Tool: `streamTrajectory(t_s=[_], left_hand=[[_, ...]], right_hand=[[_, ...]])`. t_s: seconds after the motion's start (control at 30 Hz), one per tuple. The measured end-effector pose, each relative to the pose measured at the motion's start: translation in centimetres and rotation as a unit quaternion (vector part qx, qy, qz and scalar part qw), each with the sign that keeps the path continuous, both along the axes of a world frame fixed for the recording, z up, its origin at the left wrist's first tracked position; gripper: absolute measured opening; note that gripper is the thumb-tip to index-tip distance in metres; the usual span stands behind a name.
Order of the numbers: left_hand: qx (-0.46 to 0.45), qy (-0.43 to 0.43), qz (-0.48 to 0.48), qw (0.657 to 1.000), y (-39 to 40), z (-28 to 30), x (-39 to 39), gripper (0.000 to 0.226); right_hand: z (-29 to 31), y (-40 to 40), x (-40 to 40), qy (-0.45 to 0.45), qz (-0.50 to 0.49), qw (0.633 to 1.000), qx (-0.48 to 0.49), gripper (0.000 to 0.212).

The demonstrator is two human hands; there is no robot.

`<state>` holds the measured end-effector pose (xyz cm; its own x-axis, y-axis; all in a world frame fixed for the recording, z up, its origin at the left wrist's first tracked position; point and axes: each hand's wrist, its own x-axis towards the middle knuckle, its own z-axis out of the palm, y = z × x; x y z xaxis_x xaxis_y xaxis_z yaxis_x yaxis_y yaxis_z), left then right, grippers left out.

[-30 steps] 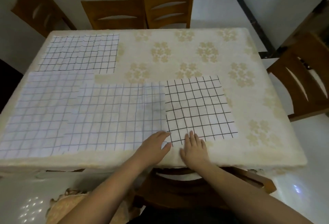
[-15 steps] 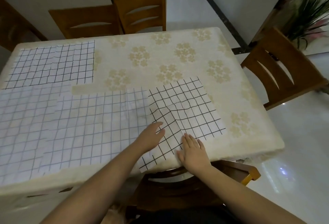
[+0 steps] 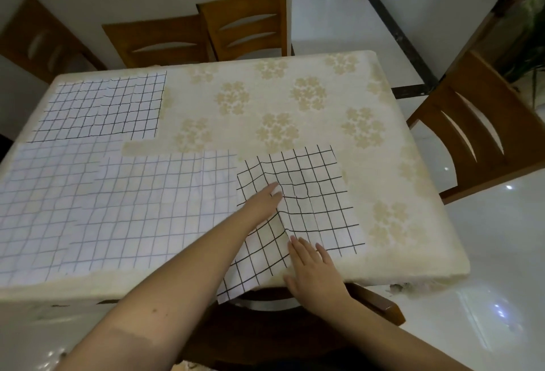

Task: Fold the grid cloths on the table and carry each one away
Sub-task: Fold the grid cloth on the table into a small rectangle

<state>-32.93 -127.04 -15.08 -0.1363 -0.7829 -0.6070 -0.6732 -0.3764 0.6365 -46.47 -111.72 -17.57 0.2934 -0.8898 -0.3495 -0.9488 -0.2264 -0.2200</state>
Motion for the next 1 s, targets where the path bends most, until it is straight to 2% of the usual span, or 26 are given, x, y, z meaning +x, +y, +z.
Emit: streamTrajectory(t_s=[0.07, 0.2, 0.33, 0.57, 0.63, 0.73, 0.87, 1.0], left_hand=[[0.004, -0.007, -0.007, 1.000, -0.4, -0.1, -0.8, 0.053], [0.001, -0.036, -0.018, 0.999, -0.8, -0.2, -2.5, 0.053], [-0.009, -0.077, -0.014, 0.997, -1.0, -0.3, -3.6, 0.054], [-0.083, -0.081, -0.005, 0.993, -0.8, 0.7, -4.6, 0.046], [-0.105, -0.069, 0.000, 0.992, -0.7, 1.0, -4.9, 0.041], [-0.127, -0.053, -0.010, 0.990, -0.6, 1.7, -5.4, 0.048], [-0.166, -0.041, -0.054, 0.984, -0.7, 4.1, -5.4, 0.058], [-0.180, -0.017, -0.080, 0.980, -1.0, 7.7, -4.1, 0.068]], right_hand=[[0.2, -0.4, -0.4, 0.006, 0.023, 1.000, -0.007, 0.082], [0.1, -0.7, -1.9, -0.011, 0.037, 0.999, -0.026, 0.066], [0.9, -1.3, -2.9, -0.043, 0.045, 0.997, -0.036, 0.064], [0.9, -1.4, -3.1, -0.072, 0.078, 0.993, -0.057, 0.065], [1.3, -1.5, -3.2, -0.109, 0.104, 0.987, -0.058, 0.065], [2.0, -1.8, -3.4, -0.164, 0.117, 0.979, -0.036, 0.064], [2.3, -2.5, -3.8, -0.229, 0.083, 0.969, -0.022, 0.056], [2.7, -3.6, -4.7, -0.332, -0.026, 0.942, -0.045, 0.051]])
